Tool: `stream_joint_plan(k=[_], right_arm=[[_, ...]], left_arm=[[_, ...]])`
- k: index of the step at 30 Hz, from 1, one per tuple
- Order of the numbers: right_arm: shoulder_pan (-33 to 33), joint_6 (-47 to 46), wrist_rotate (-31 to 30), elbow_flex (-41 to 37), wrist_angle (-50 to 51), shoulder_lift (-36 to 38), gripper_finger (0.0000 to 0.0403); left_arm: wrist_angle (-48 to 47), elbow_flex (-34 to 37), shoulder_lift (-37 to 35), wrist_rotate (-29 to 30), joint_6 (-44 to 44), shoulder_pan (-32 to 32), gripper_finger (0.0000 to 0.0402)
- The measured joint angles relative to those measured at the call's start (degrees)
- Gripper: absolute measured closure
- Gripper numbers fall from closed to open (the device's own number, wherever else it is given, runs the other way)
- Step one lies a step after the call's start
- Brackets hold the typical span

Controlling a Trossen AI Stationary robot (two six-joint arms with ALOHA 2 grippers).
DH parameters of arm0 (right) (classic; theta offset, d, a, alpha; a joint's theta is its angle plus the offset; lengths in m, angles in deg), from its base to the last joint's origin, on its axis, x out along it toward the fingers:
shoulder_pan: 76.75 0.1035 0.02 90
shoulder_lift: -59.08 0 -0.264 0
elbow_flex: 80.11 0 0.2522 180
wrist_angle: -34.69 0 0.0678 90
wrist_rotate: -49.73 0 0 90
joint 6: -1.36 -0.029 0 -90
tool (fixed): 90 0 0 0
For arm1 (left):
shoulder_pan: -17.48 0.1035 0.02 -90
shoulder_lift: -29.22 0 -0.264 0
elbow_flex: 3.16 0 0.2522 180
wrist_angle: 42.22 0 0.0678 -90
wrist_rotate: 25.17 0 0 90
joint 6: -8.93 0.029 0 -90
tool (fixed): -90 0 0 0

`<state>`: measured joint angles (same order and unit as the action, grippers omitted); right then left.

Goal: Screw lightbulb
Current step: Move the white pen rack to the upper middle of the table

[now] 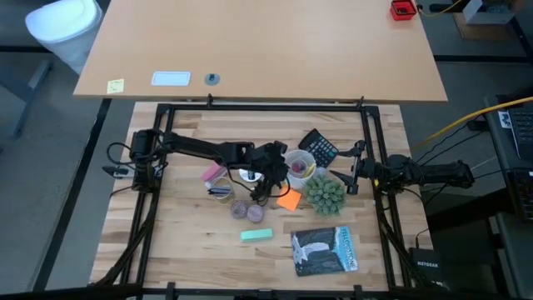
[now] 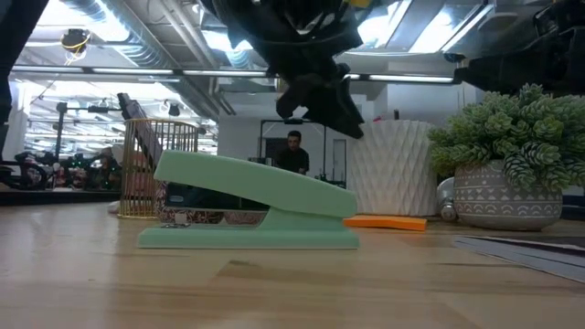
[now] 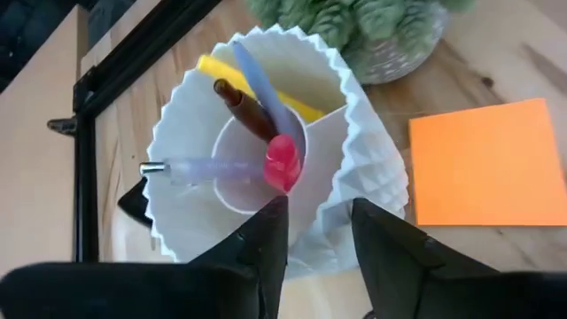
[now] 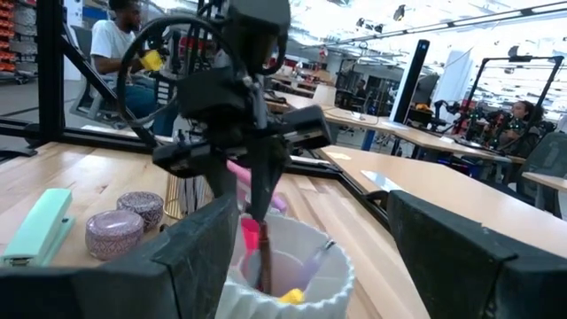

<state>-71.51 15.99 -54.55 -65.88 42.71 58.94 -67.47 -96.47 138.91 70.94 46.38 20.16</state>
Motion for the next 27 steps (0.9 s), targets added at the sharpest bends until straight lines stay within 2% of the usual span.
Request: stream_joint_plan(k=[10,17,27], right_arm=[[0.0,0.0,0.0,0.0,0.0,0.0,0.0107],[0.0,0.0,0.0,0.0,0.0,0.0,0.0107],[0.0,0.0,0.0,0.0,0.1,0.0,0.0107]], left_arm=[[-0.3,0.0,0.0,0.4,4.1,0.8,0.0390],[-0.4,0.1,0.2,5.9,6.2,2.2,0.0391],[-0.1,0.1,-1.3,6.9,3.3,7.6,0.0395]])
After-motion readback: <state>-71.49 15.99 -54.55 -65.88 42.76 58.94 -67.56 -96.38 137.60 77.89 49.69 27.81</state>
